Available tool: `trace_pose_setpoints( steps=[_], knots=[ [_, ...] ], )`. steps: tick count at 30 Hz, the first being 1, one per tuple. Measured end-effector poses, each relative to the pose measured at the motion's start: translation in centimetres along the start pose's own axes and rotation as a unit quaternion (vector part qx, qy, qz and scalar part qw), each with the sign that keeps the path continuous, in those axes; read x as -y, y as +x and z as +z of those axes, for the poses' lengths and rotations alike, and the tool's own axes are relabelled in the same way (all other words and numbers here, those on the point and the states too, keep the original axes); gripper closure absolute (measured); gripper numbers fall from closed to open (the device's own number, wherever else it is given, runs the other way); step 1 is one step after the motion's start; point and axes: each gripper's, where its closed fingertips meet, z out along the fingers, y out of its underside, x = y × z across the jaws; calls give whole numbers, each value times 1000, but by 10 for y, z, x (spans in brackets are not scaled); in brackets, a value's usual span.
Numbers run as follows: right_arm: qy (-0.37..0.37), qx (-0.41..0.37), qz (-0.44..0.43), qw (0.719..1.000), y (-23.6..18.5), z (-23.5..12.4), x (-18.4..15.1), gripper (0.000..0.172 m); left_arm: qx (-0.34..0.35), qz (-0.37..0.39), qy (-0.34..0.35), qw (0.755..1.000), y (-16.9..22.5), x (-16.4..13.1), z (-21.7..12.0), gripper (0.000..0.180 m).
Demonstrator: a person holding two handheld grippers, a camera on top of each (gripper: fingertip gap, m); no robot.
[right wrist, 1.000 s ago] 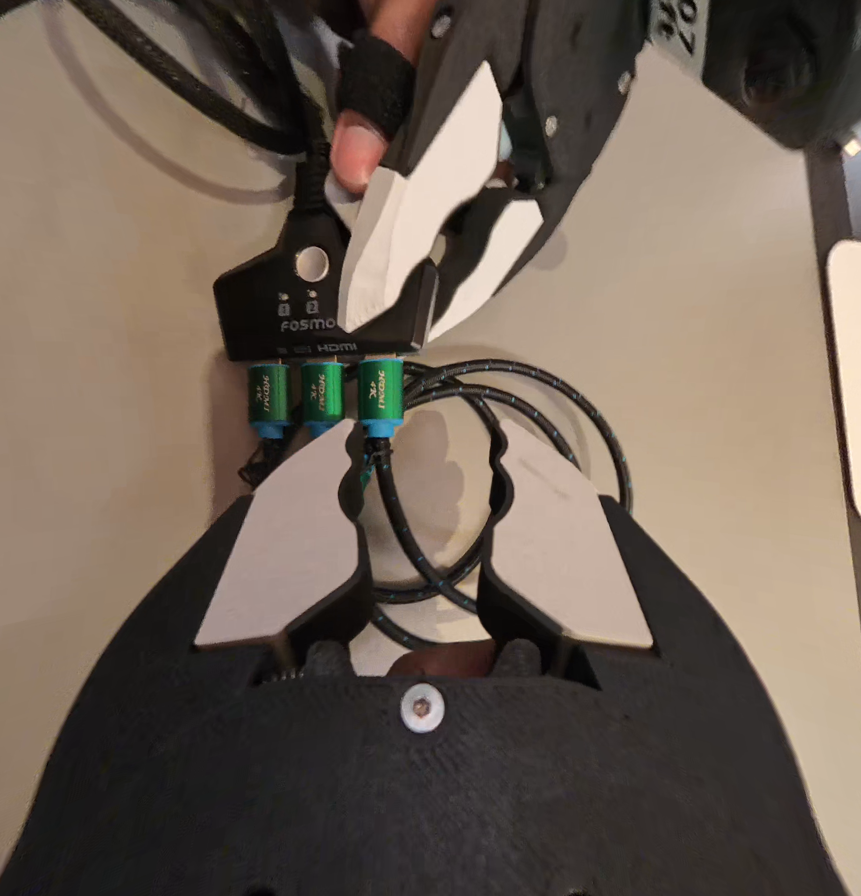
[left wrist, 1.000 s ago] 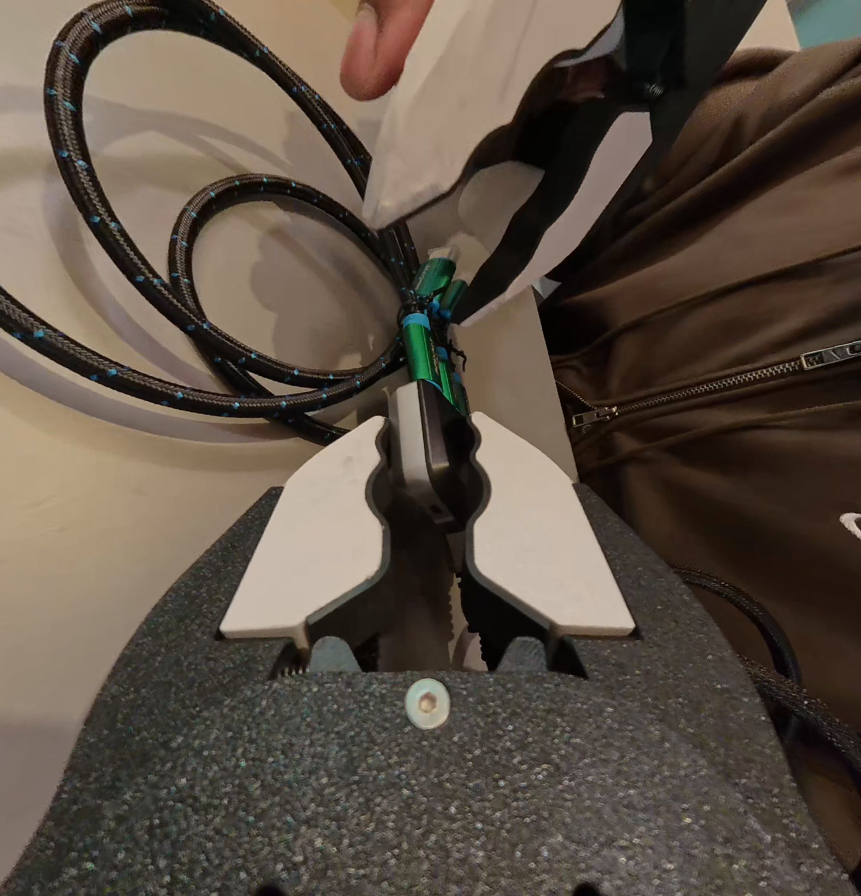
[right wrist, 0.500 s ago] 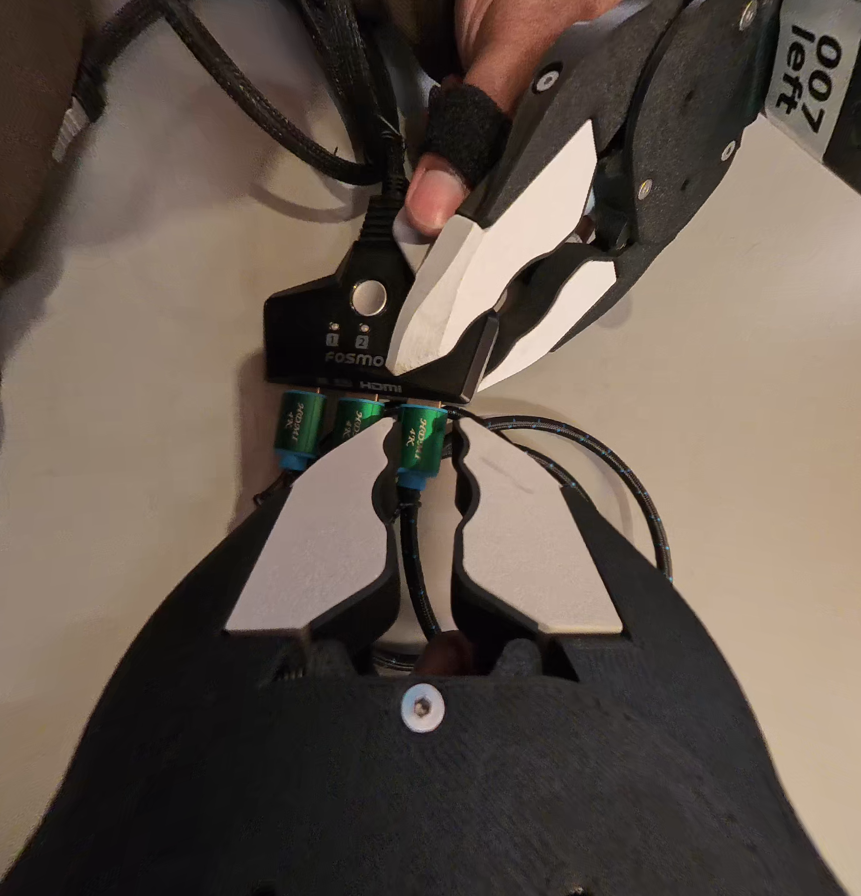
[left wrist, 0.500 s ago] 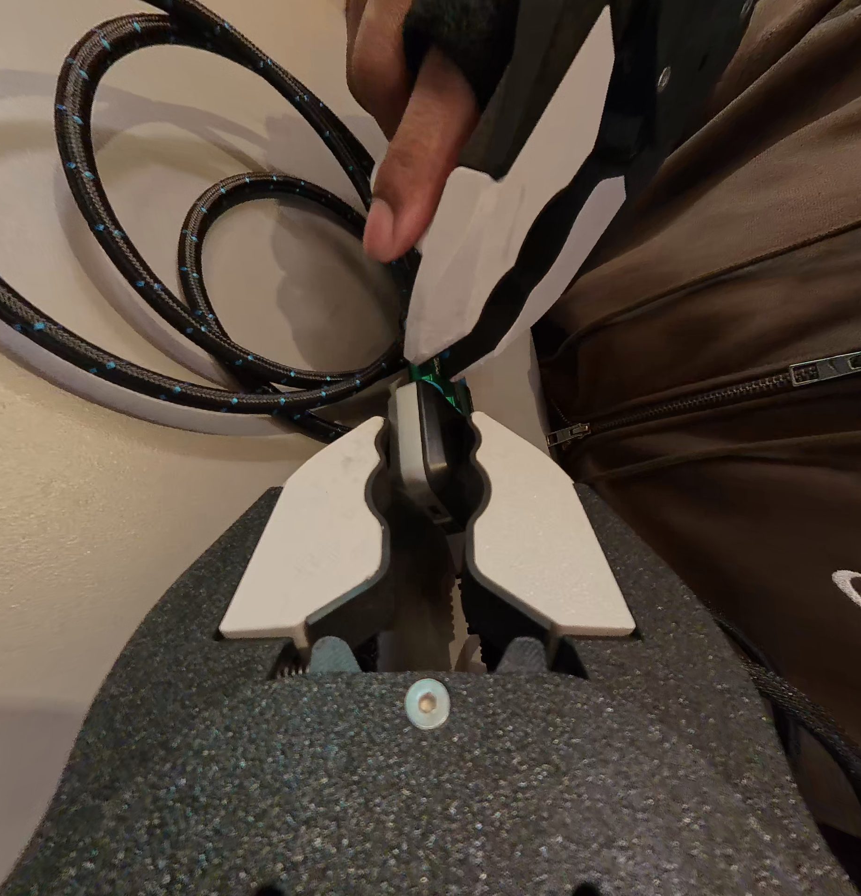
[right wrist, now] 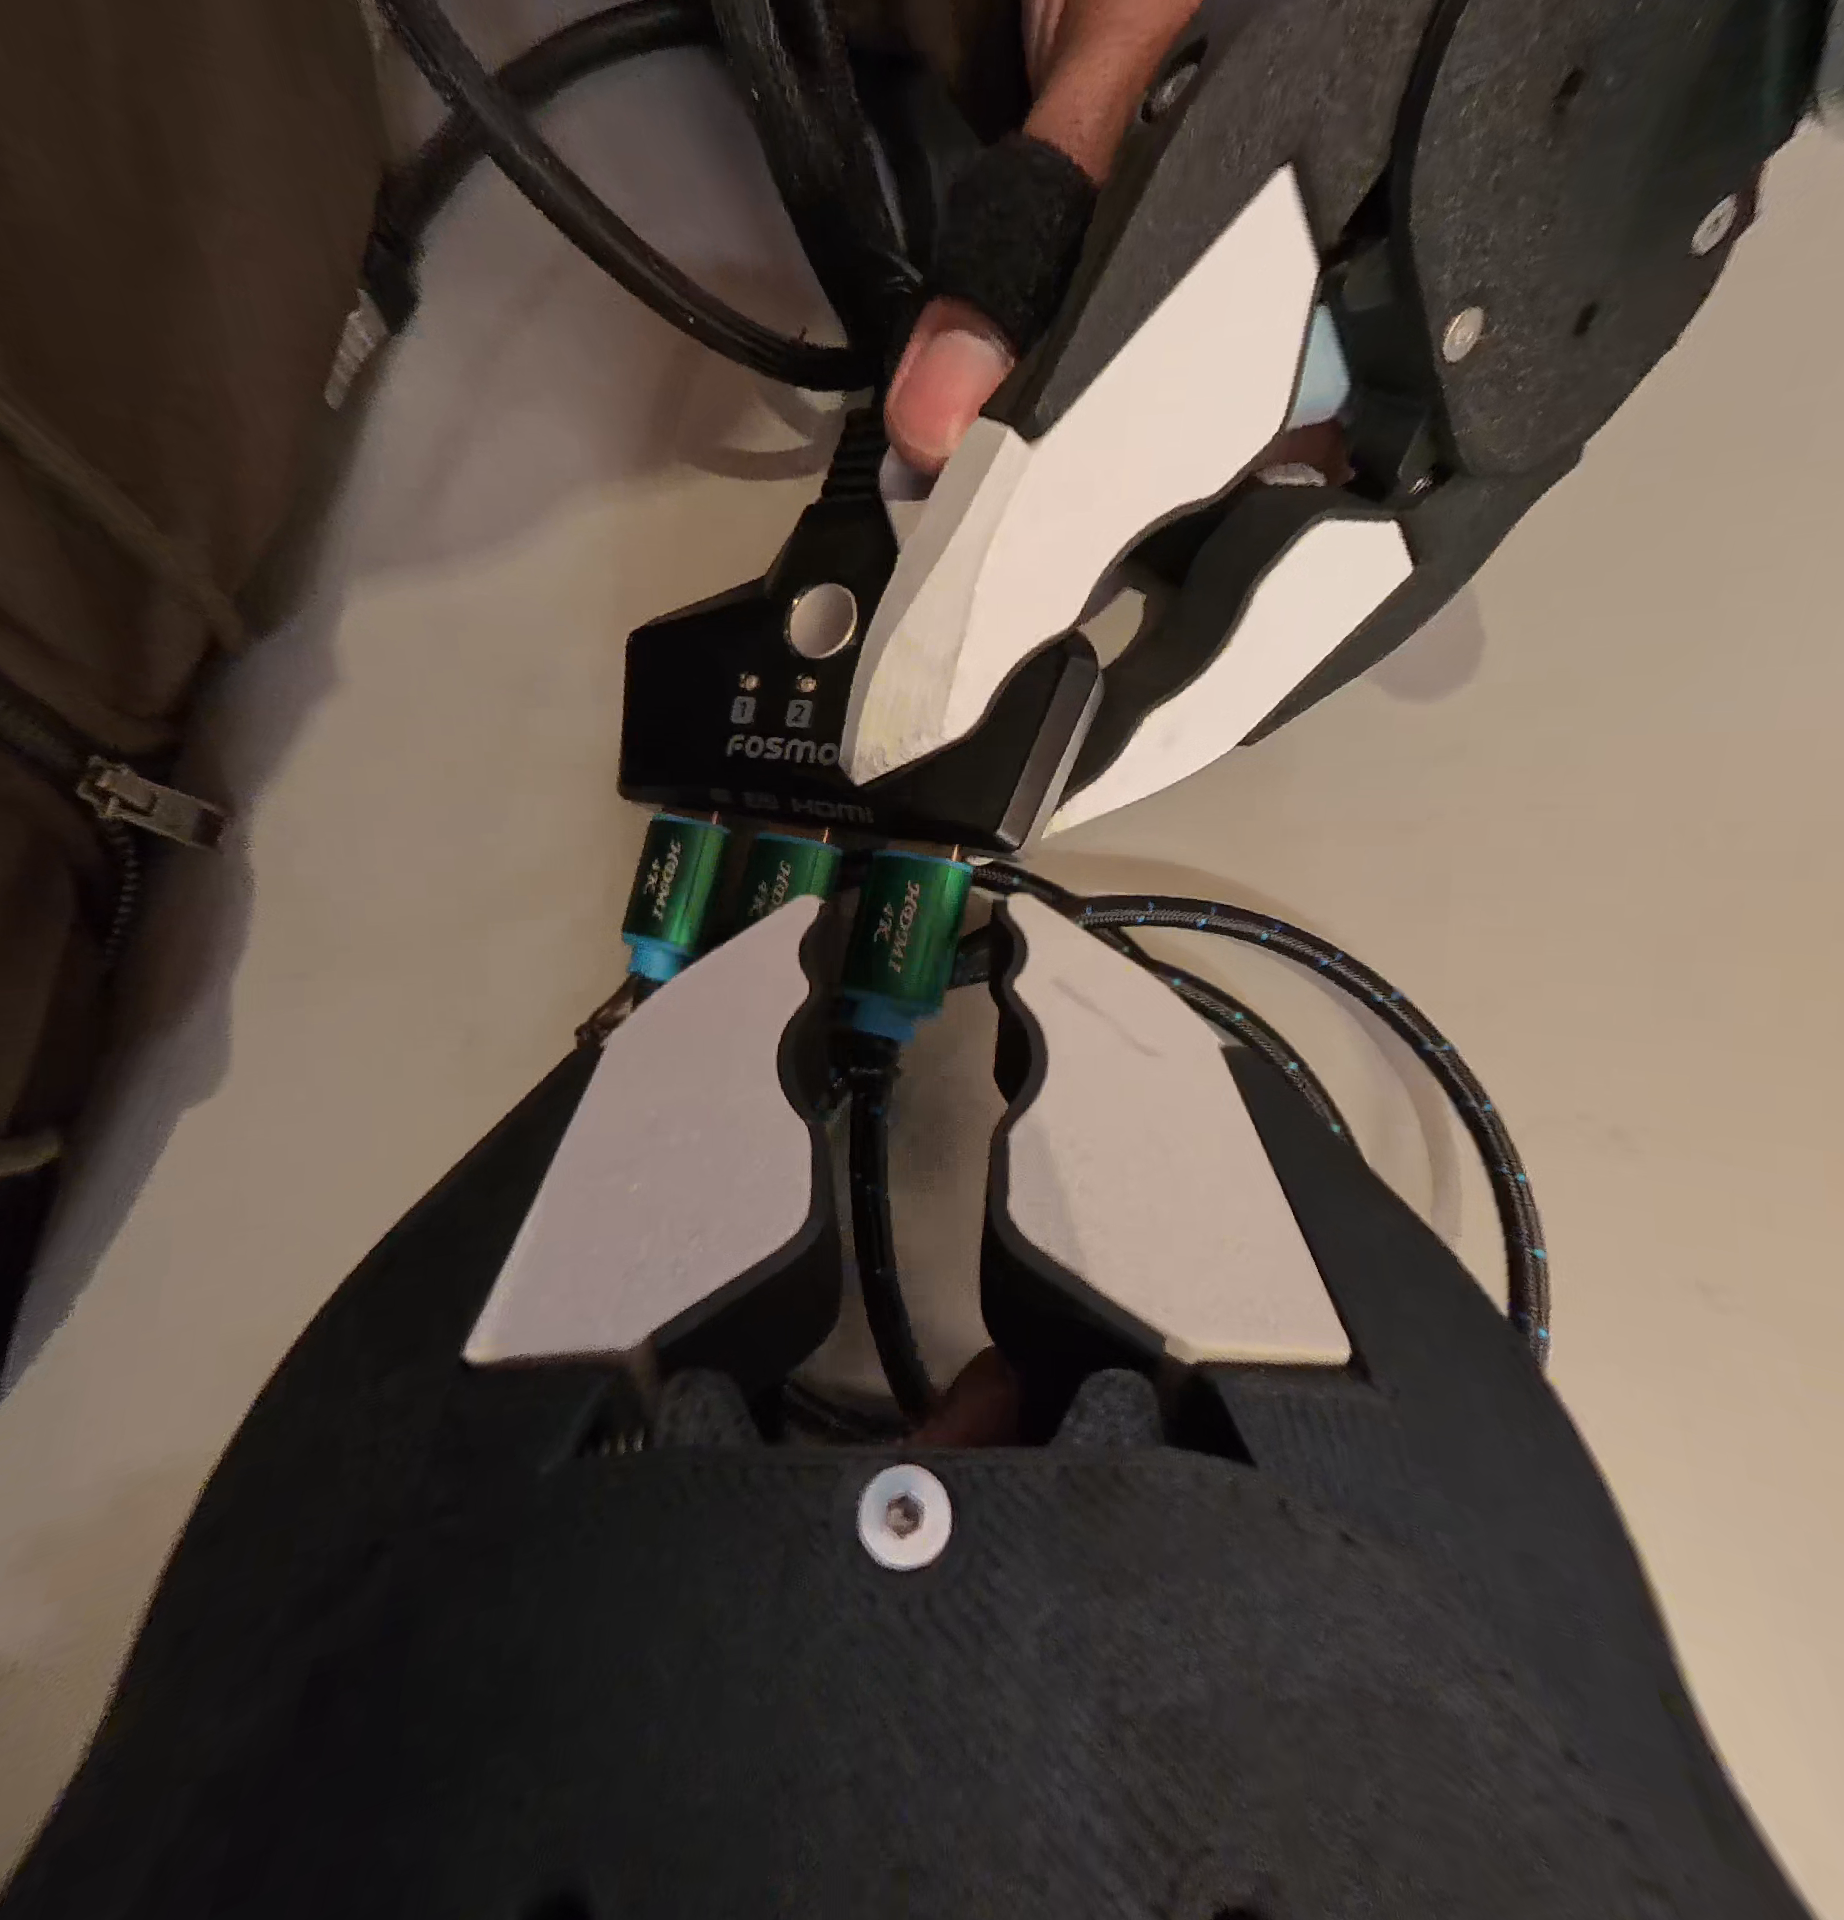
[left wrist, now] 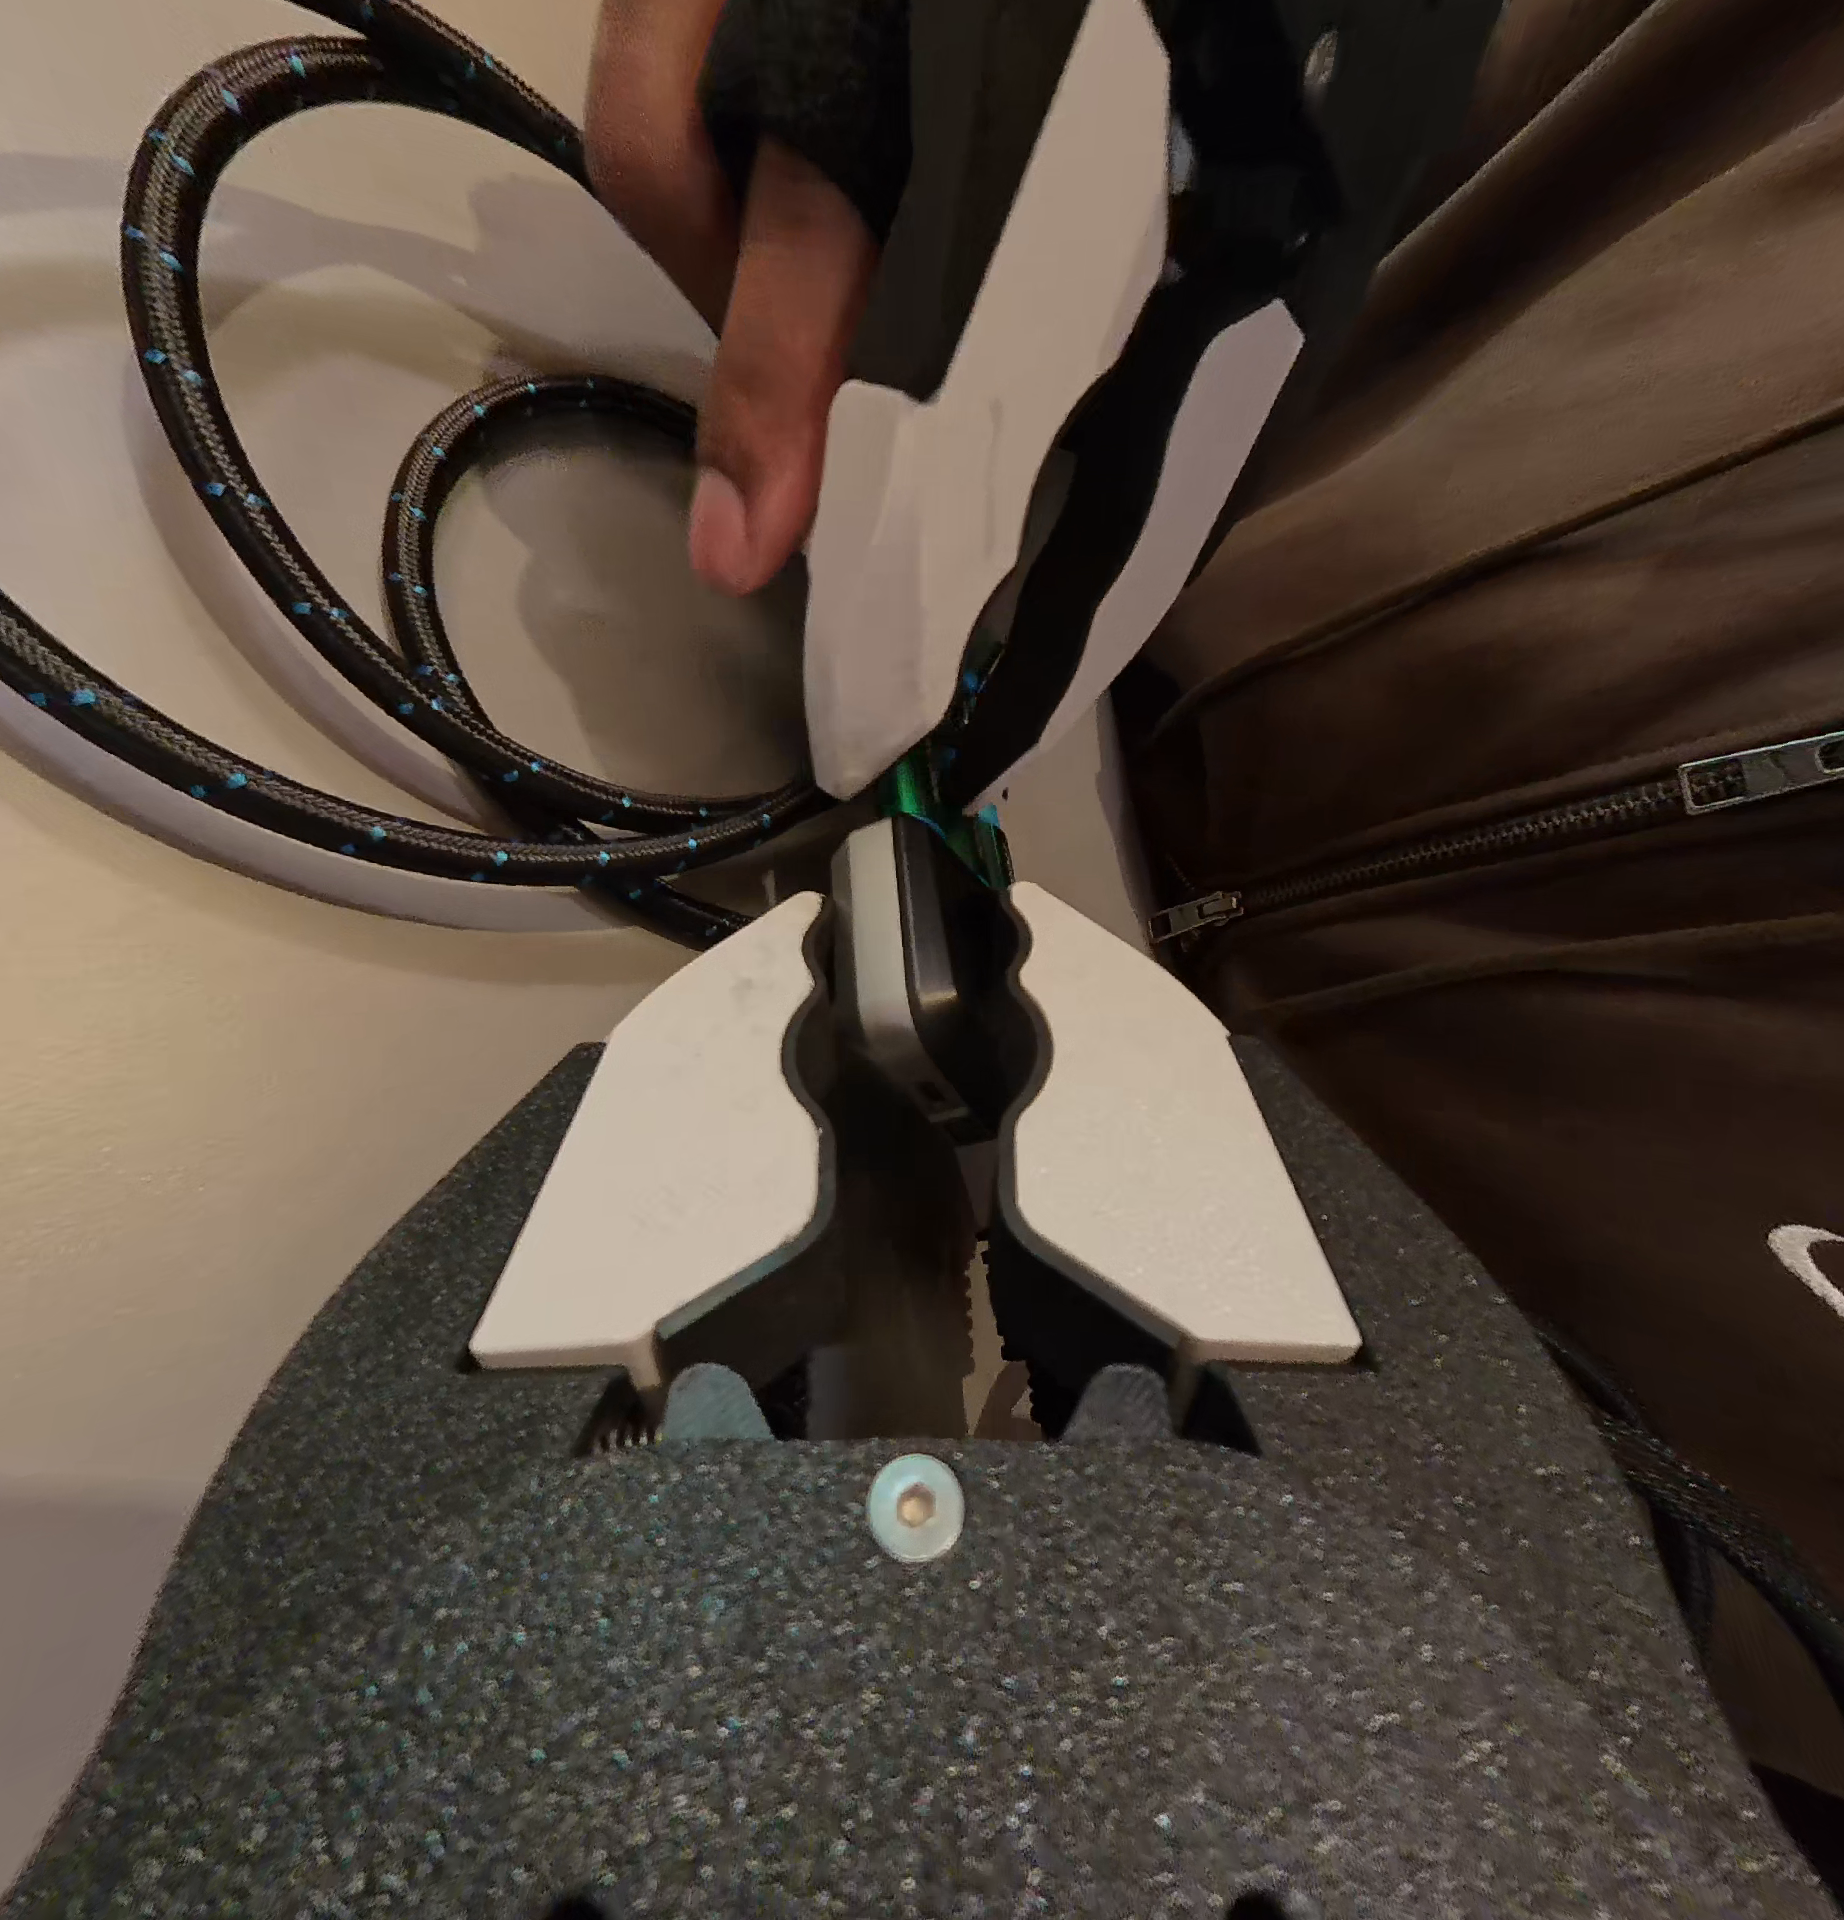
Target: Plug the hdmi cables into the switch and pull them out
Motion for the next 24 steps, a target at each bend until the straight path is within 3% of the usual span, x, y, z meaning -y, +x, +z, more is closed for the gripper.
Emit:
trace_pose_setpoints(
  steps=[7, 9, 17, 24],
  knots=[
    [-15, 67, 44, 997, -21, 6, 0, 144, -17, 22, -30, 999, 13, -9, 12, 152],
    [-23, 79, 45, 996, -27, 6, 0, 150, -18, 21, -35, 999, 14, -10, 15, 152],
    [-44, 48, 46, 997, -26, 8, -1, 151, -9, 17, -36, 999, 12, -10, 16, 151],
    [-30, 65, 64, 995, -27, 6, -3, 152, -10, 23, -35, 999, 13, -10, 16, 151]
  ],
)
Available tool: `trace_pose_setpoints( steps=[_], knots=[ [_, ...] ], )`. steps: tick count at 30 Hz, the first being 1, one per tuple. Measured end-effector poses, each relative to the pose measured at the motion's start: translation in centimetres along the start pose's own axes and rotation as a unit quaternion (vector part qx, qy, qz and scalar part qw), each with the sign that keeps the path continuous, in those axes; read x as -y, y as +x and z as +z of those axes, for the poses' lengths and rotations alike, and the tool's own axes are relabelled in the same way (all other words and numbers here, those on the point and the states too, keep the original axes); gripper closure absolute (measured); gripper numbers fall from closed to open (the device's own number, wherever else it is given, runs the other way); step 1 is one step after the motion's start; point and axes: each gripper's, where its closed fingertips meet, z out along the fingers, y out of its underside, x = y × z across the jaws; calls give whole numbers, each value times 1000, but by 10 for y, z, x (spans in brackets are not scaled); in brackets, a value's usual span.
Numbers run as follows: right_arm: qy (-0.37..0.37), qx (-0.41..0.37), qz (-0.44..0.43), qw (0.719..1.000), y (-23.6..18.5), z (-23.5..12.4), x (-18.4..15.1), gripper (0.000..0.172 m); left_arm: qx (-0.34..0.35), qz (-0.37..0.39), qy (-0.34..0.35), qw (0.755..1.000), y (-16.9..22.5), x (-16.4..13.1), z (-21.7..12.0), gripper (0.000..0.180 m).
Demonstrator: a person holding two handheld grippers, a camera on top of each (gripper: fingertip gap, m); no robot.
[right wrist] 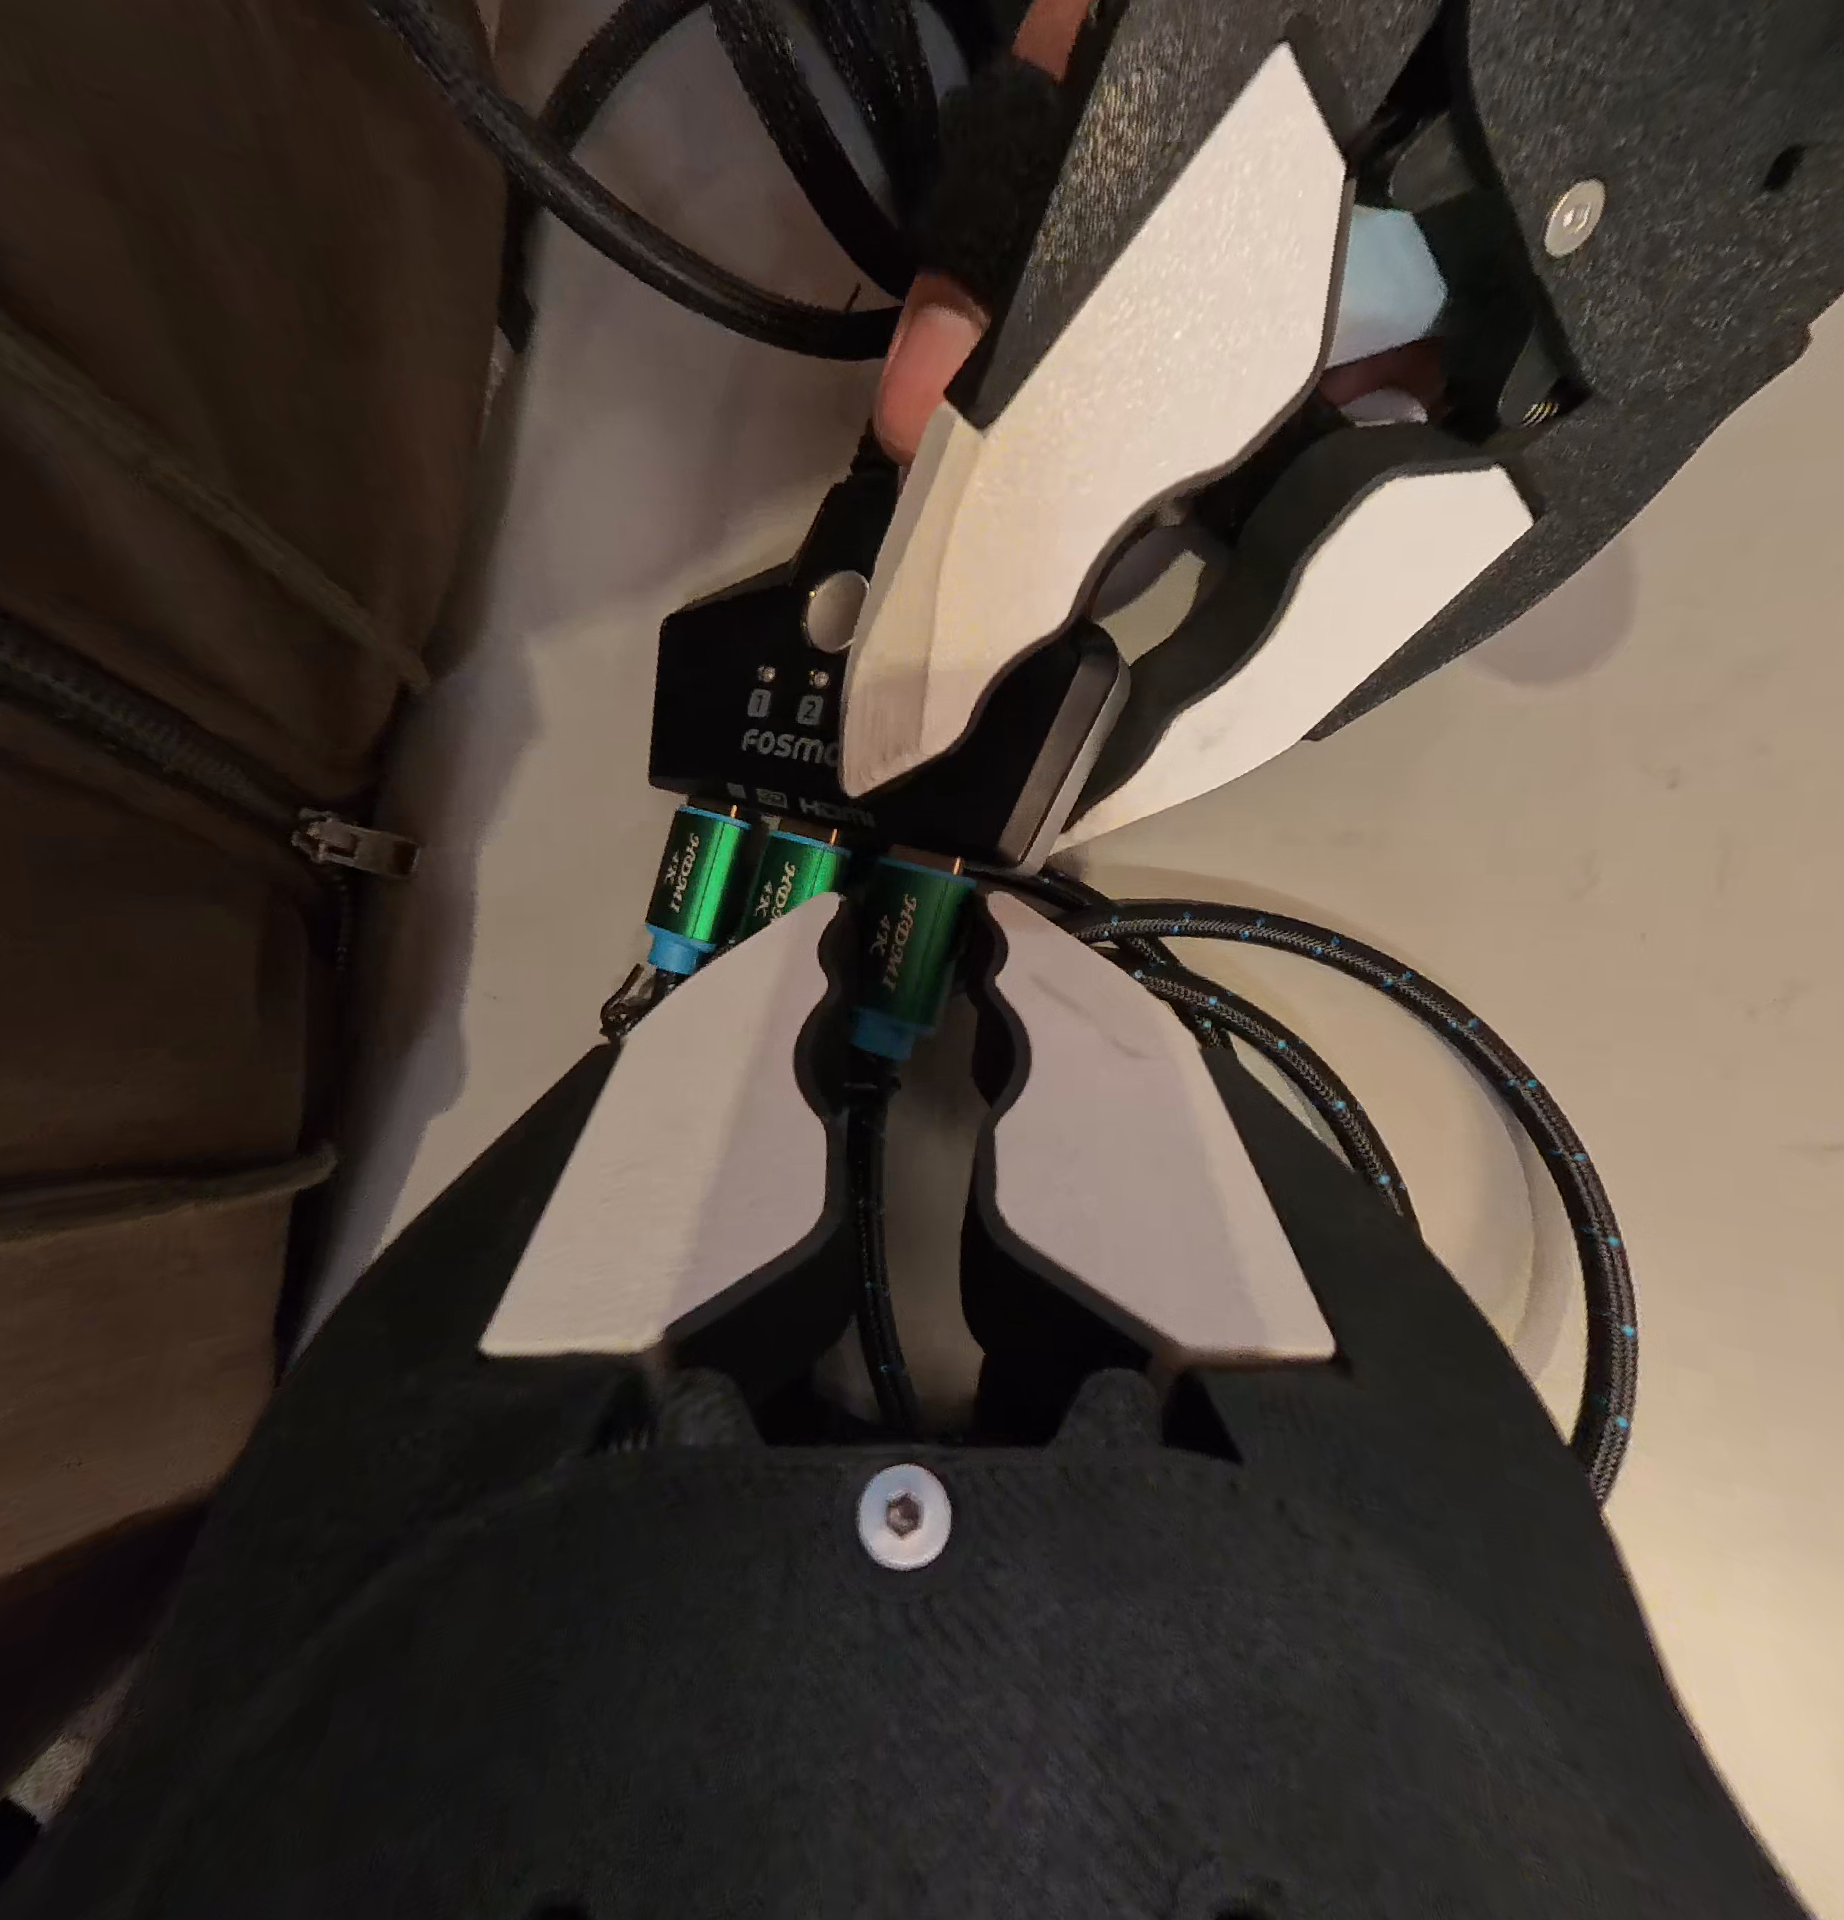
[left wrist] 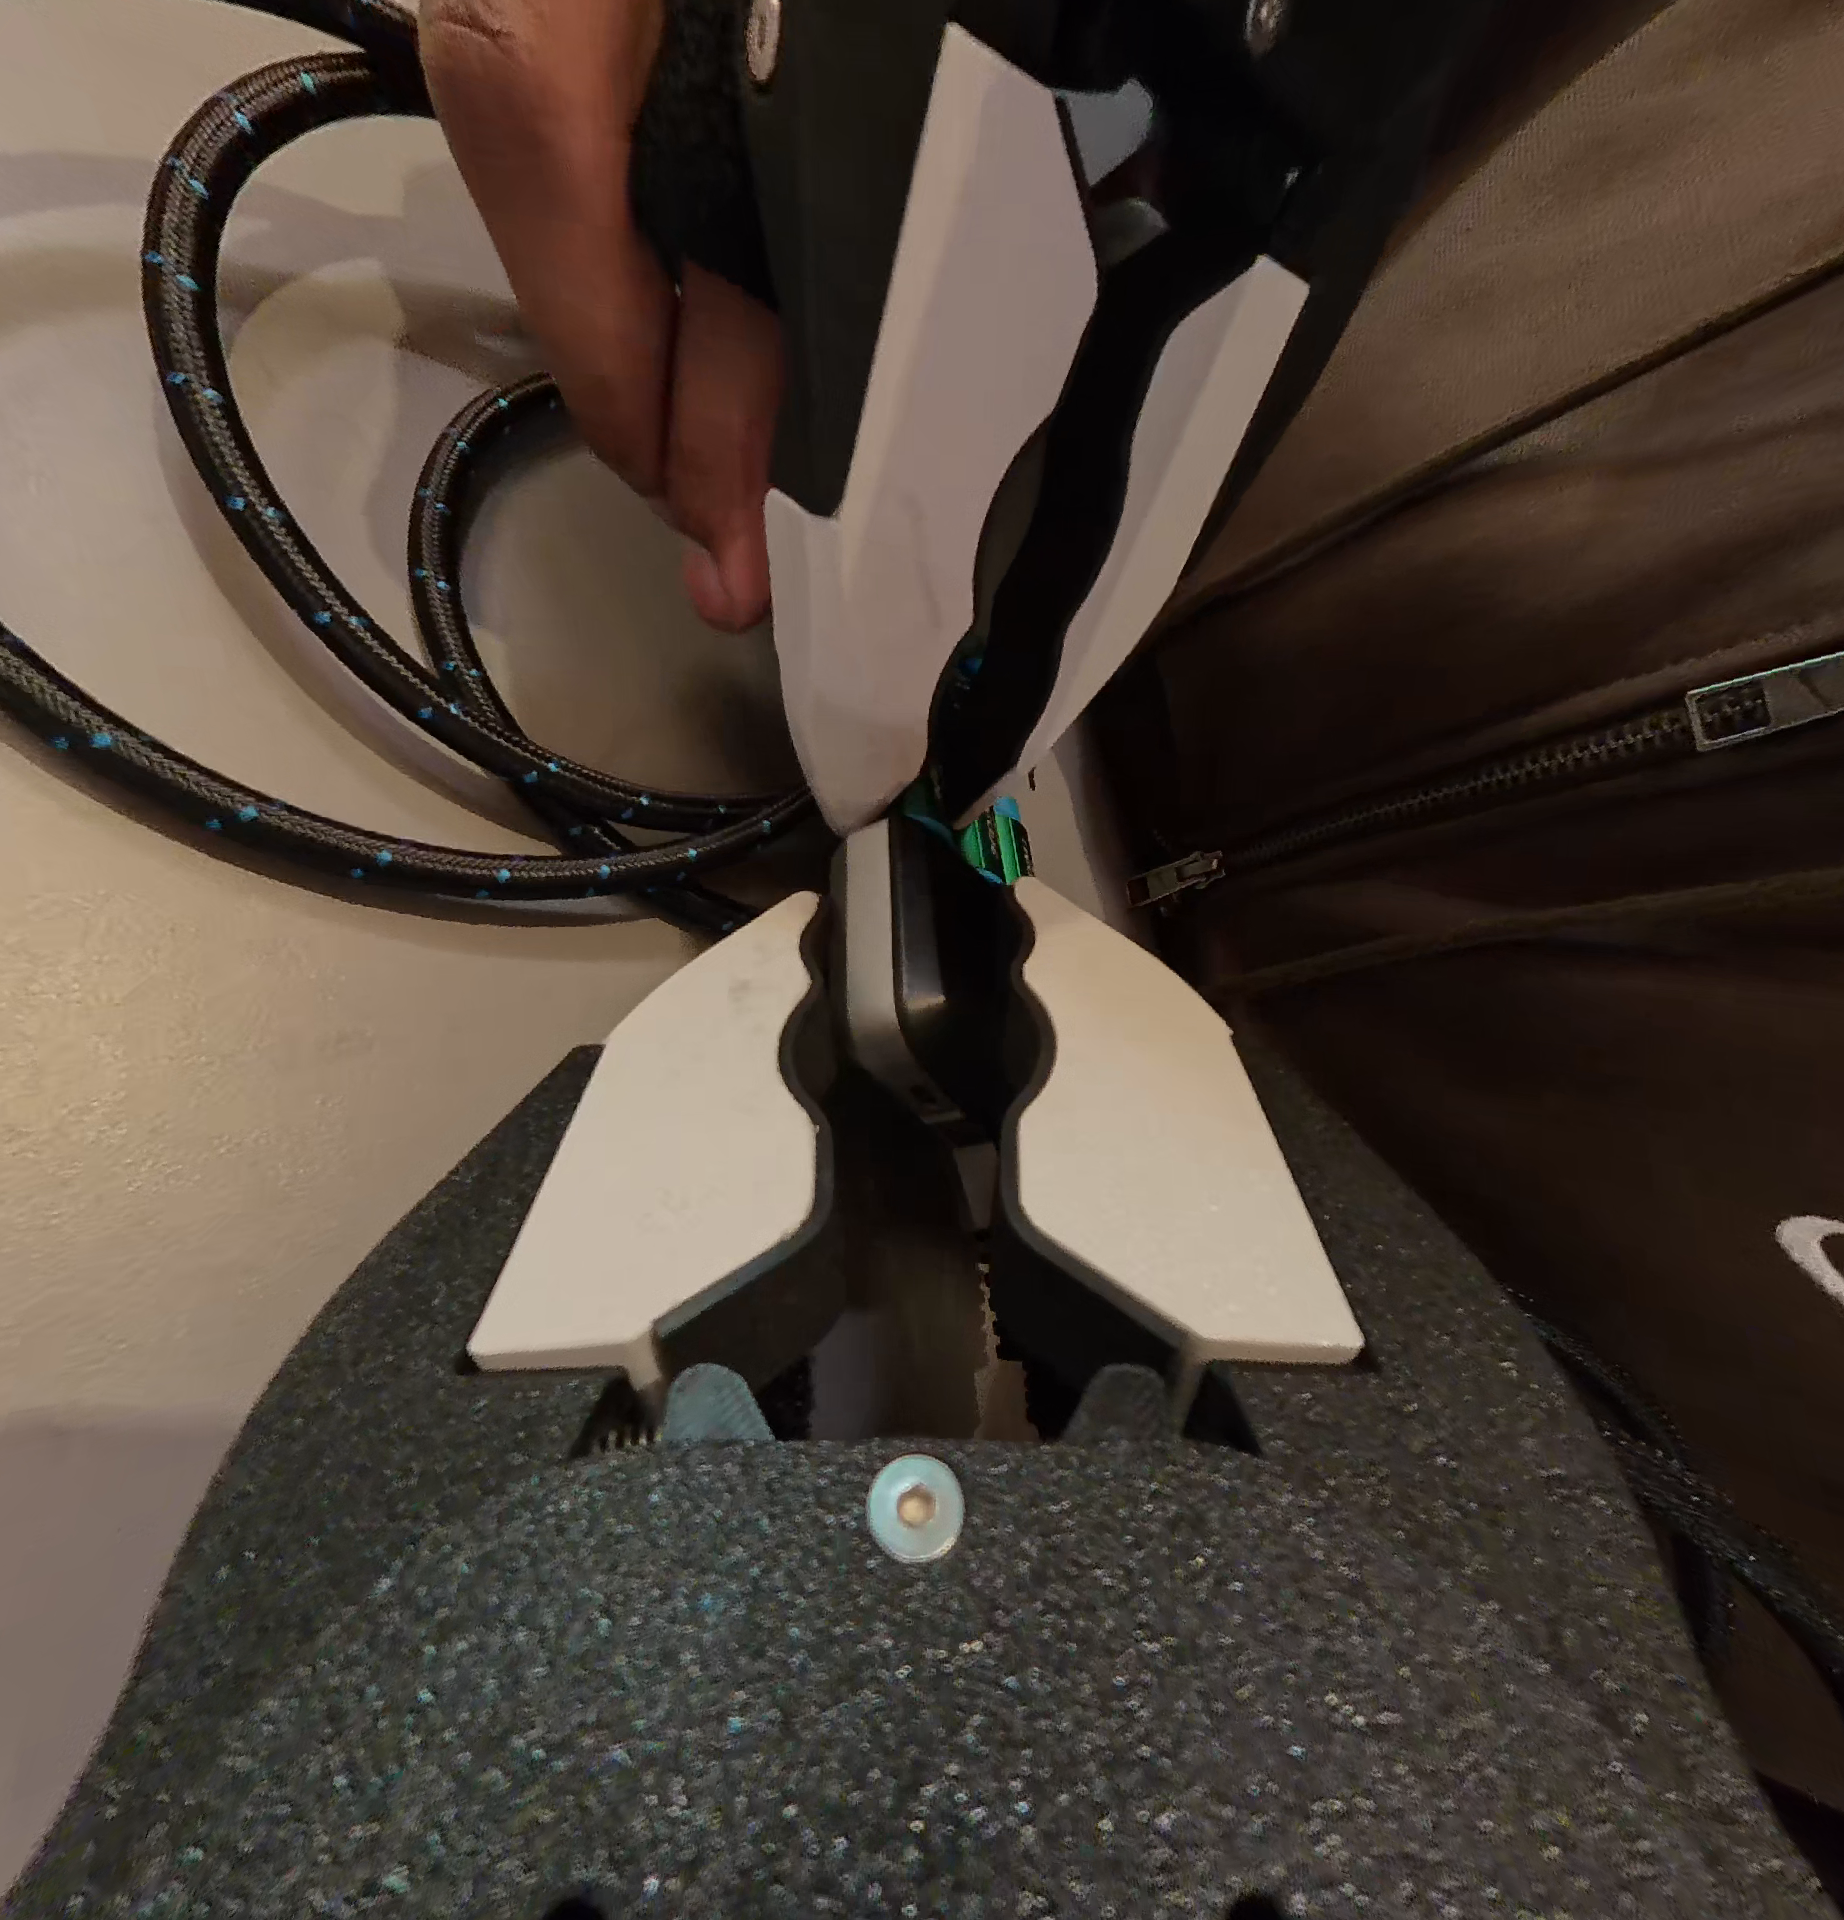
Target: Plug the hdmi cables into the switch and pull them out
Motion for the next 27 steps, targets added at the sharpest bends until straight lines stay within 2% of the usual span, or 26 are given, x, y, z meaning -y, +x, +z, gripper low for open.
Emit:
trace_pose_setpoints(
  steps=[4, 9, 17, 22, 25, 27],
  knots=[
    [-10, -5, -10, 1000, 2, -4, -3, 152, 1, -7, 13, 1000, -1, 4, 0, 152],
    [0, -51, 29, 998, 18, -9, 0, 154, 19, -21, 53, 998, -9, 11, -12, 153],
    [6, -31, -32, 999, 11, -12, -2, 153, 16, -7, 48, 999, -3, 10, -7, 153],
    [28, -43, 40, 998, 27, -16, 0, 154, 33, -22, 79, 996, -13, 17, -19, 154],
    [19, -51, 3, 999, 25, -15, -1, 154, 30, -18, 74, 997, -12, 15, -18, 154],
    [-35, -61, -55, 996, 23, -21, -21, 155, 29, -29, 58, 998, -14, 7, -23, 154]
  ],
)
